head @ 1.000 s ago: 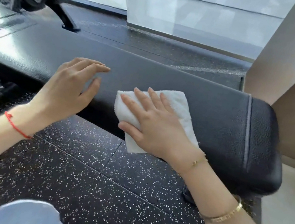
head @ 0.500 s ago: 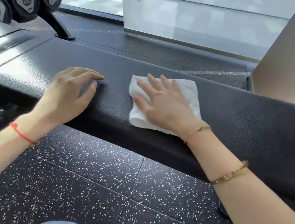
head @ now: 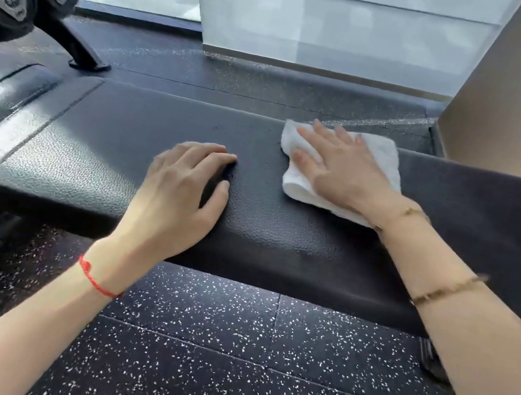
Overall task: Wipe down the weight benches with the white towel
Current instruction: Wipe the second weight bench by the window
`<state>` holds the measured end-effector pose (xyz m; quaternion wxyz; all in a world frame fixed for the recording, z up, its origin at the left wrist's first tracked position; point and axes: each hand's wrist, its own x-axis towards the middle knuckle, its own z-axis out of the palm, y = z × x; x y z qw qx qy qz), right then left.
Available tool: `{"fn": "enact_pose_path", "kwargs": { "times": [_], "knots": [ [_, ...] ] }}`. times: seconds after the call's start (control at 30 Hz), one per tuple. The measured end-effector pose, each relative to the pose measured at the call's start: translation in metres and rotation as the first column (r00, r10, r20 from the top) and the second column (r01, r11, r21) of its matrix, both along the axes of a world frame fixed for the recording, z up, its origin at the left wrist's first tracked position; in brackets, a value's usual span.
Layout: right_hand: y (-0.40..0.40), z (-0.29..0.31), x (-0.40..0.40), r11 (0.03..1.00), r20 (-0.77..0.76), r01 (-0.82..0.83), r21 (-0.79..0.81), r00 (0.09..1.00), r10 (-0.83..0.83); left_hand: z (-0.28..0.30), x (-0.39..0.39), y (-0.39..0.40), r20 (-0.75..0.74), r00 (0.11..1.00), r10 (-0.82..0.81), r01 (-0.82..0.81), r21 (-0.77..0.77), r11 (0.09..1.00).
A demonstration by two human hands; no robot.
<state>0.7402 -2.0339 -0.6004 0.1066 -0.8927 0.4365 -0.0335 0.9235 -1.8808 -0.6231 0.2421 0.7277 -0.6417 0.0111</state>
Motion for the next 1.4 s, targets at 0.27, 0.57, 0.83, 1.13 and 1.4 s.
{"fn": "enact_pose_path", "kwargs": {
  "times": [0.27, 0.57, 0.83, 1.13, 1.4],
  "knots": [
    [0.042, -0.008, 0.001, 0.973, 0.076, -0.226, -0.035, 0.971, 0.228, -0.001, 0.001, 0.003, 0.004, 1.0, 0.006, -0.006, -0.004, 1.0],
    [-0.035, 0.0, 0.044, 1.0, 0.014, 0.026, 0.006, 1.0, -0.026, -0.007, 0.002, 0.004, 0.019, 1.0, -0.002, 0.003, -0.071, 0.997],
    [0.025, -0.006, -0.01, 1.0, 0.117, -0.02, 0.017, 0.993, 0.018, -0.006, 0.003, 0.004, 0.052, 0.998, -0.036, 0.039, -0.056, 0.998],
    [0.072, -0.011, -0.028, 0.999, 0.156, 0.015, -0.045, 0.988, -0.008, -0.008, 0.002, 0.003, 0.011, 0.999, -0.031, 0.031, -0.09, 0.995],
    [0.132, -0.06, -0.061, 0.741, 0.169, -0.063, -0.669, 0.957, 0.234, -0.011, -0.002, 0.002, -0.053, 0.998, -0.015, 0.004, -0.211, 0.977]
  ]
}}
